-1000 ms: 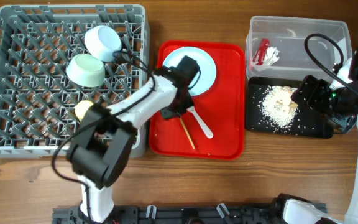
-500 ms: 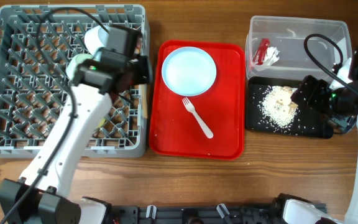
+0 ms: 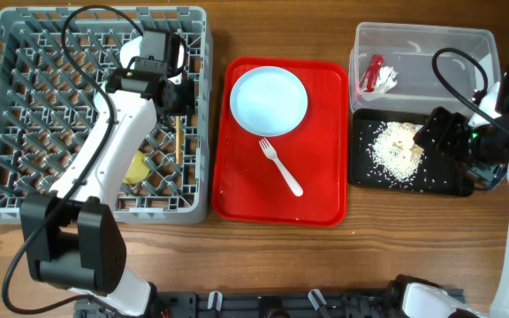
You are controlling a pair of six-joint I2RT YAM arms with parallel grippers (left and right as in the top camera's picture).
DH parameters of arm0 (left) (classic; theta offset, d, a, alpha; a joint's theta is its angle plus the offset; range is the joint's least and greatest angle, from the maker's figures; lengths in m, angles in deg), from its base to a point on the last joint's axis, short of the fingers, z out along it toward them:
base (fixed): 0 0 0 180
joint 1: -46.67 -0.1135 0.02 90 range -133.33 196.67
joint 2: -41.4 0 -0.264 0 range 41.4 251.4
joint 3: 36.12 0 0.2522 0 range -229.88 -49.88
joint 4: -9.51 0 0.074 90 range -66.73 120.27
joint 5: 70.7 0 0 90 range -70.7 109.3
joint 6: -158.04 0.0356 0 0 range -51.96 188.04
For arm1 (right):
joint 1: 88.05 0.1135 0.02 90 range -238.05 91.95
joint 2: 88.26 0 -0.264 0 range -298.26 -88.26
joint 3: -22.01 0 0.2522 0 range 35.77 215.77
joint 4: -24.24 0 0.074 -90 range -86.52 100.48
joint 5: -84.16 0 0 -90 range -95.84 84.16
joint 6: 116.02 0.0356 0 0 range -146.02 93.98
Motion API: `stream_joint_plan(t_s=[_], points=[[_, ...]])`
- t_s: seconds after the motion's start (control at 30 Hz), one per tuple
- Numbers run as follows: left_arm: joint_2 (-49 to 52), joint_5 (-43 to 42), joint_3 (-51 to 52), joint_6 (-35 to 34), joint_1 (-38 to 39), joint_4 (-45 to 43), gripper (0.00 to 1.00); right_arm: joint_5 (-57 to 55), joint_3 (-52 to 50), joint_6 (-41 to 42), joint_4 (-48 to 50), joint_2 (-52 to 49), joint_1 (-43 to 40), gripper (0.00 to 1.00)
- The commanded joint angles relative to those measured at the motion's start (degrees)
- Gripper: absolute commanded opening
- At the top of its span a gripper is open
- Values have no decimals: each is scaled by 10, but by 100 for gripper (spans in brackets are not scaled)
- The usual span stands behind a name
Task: Sort waste into correct bins and load items into the dishwasher rack
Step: 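Carry the chopsticks to the dish rack and release them with the left gripper, then grasp the white fork on the red tray with the left gripper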
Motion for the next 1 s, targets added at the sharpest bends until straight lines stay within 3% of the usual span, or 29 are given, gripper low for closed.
stream_joint_plan(t_s=[0.0,0.07,0.13,0.23,0.33,0.43,0.53,0.63,0.97], points=[[-1,3,-3,-1,-2,-4,31,-7,7,-10,0,-4,-2,100],[-4,3,-3,-16,-1,-5,53,-7,7,-10,0,-4,-2,100],[-10,-23,-4,-18,0,-5,54,-7,7,-10,0,-4,-2,100],[-32,-143,-4,-66,2,-4,54,-7,7,-10,0,-4,-2,100],[-38,-221,-4,-188,38,1,55,-7,7,-10,2,-4,-2,100],[-31,-194,-4,-280,91,6,57,-7,7,-10,2,-4,-2,100],[-5,-77,-4,-358,177,6,60,-7,7,-10,2,-4,-2,100],[20,-46,-4,-404,218,3,61,-7,7,-10,2,-4,-2,100],[167,-35,-4,-432,280,-37,62,-5,7,-10,1,-4,-2,100]])
